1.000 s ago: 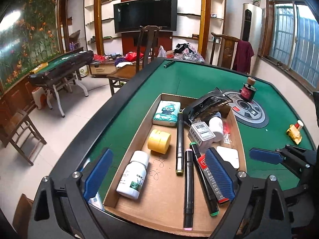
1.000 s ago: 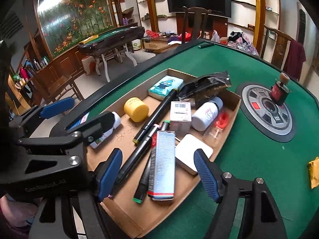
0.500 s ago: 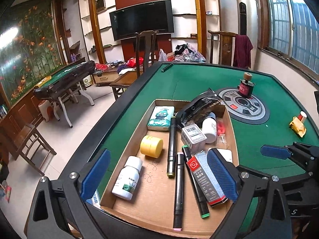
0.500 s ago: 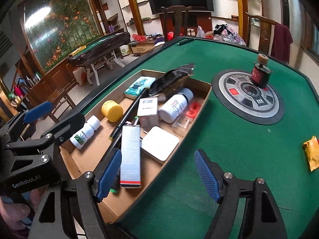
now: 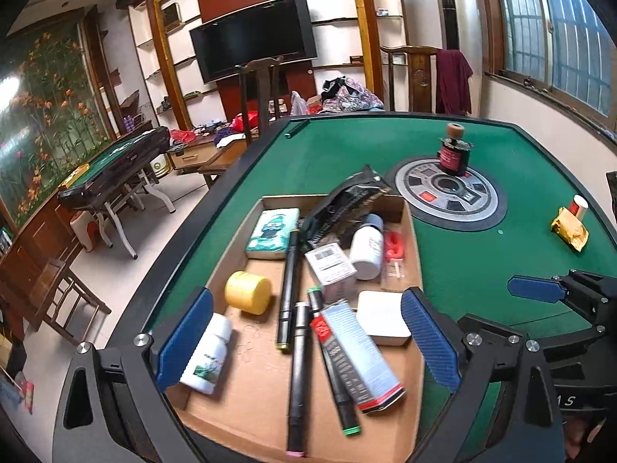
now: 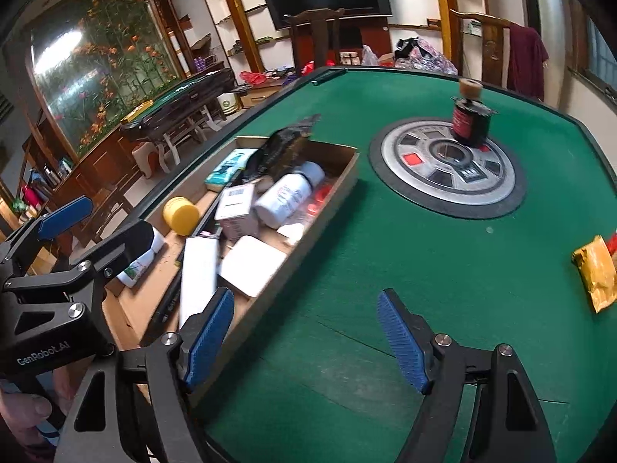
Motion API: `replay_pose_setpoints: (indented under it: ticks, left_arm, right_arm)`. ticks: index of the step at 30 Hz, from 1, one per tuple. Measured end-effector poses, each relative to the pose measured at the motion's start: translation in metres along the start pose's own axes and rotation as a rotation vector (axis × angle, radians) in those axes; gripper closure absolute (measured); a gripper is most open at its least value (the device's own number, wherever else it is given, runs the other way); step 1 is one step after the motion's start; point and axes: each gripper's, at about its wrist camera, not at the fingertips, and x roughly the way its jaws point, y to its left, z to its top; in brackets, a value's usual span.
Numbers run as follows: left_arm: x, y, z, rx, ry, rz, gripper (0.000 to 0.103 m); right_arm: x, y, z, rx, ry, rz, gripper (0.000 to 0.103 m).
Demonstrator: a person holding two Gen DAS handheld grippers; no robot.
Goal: Organize objects
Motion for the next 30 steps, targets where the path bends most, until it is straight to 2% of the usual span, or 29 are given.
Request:
replay_pose_setpoints:
  ticks: [4,7,9,11,13,16,20,23,30]
  left_arm:
    - [0.006,-0.015,0.002,0.020,0.014,-0.005,0.005]
    - [0.010,-0.029,0.004,0.068,0.019,0.033,0.005]
    - [0.010,-0.039,0.004,0.109,-0.004,0.074,0.005]
    - [0.002,-0.045,0.004,0.125,-0.074,0.098,0.004]
    - [-0.010,-0.041,0.006,0.082,-0.147,0.101,0.000]
    - [-0.024,-0.026,0.008,-0.018,-0.191,0.053,0.000]
    - [-0.025,-0.011,0.011,-0.046,-0.171,-0.018,0.000]
    - [-0.025,-0.002,0.010,-0.061,-0.168,0.003,0.000]
    - [-0.023,0.041,-0.002,-0.179,-0.136,0.008,0.000]
  right_arm:
    - [-0.001,-0.017,-0.004,0.023,0.008,-0.014,0.021]
    - [-0.003,-0.033,-0.005,0.062,0.003,-0.012,0.021]
    - [-0.006,-0.044,-0.004,0.098,-0.003,-0.001,0.021]
    - [-0.010,-0.056,-0.001,0.126,-0.015,-0.009,0.021]
    - [-0.014,-0.061,0.000,0.132,-0.025,-0.028,0.021]
    - [-0.016,-0.060,0.000,0.119,-0.032,-0.042,0.021]
    - [-0.011,-0.045,-0.001,0.073,-0.028,-0.065,0.021]
    - [-0.003,-0.029,-0.004,0.027,-0.017,-0.084,0.020]
    - [0.011,0.005,-0.005,-0.074,0.004,-0.107,0.020]
